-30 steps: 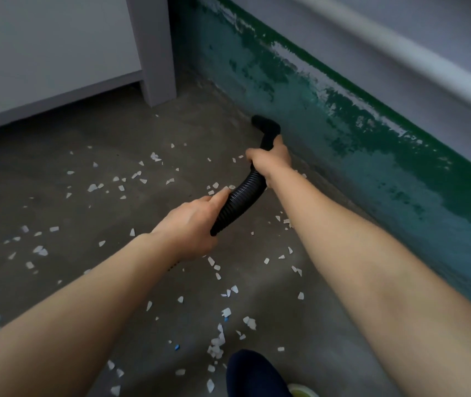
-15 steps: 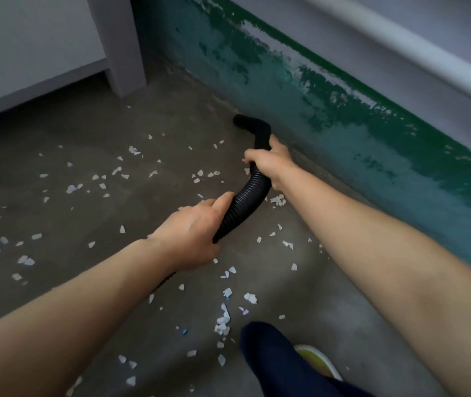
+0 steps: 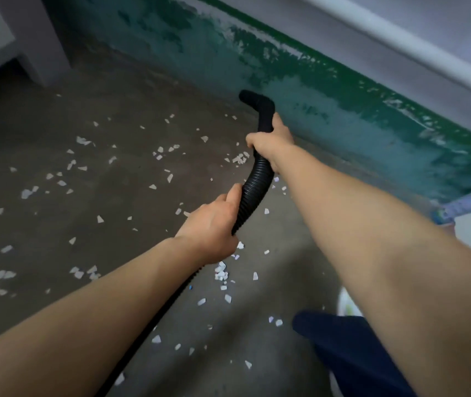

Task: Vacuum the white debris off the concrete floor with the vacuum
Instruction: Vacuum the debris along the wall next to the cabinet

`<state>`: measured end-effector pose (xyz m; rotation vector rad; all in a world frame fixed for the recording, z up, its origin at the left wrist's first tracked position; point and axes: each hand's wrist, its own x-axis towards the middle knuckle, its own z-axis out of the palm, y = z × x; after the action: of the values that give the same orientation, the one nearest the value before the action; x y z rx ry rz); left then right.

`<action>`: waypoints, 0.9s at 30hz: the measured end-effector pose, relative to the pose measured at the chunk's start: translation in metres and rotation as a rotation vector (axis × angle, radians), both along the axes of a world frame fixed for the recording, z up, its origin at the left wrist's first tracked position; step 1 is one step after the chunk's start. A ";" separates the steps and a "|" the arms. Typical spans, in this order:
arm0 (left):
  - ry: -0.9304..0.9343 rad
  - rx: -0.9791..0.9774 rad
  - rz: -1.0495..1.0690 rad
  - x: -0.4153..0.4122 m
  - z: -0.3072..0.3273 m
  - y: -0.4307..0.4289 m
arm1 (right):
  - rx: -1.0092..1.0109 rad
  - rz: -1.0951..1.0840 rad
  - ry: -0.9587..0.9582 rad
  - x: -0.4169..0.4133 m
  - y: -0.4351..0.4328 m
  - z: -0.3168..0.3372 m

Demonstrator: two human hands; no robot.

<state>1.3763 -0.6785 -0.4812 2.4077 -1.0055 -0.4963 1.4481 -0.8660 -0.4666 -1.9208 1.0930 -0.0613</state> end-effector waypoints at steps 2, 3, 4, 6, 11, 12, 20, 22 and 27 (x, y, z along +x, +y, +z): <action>0.009 0.020 -0.052 -0.010 -0.002 0.014 | 0.005 -0.036 0.019 -0.016 0.009 -0.009; 0.012 0.017 -0.079 -0.014 -0.004 0.022 | 0.024 -0.036 0.028 -0.023 0.014 -0.015; 0.015 0.009 -0.087 -0.017 -0.008 0.028 | 0.041 -0.028 0.033 -0.027 0.021 -0.021; -0.001 -0.001 -0.051 -0.018 -0.017 0.039 | 0.049 -0.010 0.013 -0.029 0.035 -0.031; -0.042 0.055 0.016 -0.016 -0.024 0.047 | 0.062 0.038 -0.023 -0.019 0.042 -0.040; -0.040 0.056 0.024 -0.017 -0.023 0.046 | 0.058 0.032 -0.017 -0.021 0.041 -0.041; -0.077 0.078 -0.105 -0.052 -0.015 -0.021 | 0.119 -0.214 -0.069 -0.091 -0.034 -0.037; -0.083 0.075 -0.141 -0.065 -0.015 -0.040 | 0.133 -0.272 -0.099 -0.112 -0.055 -0.041; -0.102 0.066 -0.232 -0.093 -0.020 -0.077 | 0.151 -0.382 -0.129 -0.157 -0.097 -0.045</action>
<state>1.2831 -0.7553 -0.5008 2.4071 -1.3427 -0.4977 1.2909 -0.9630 -0.5116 -1.5339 1.3229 -0.3018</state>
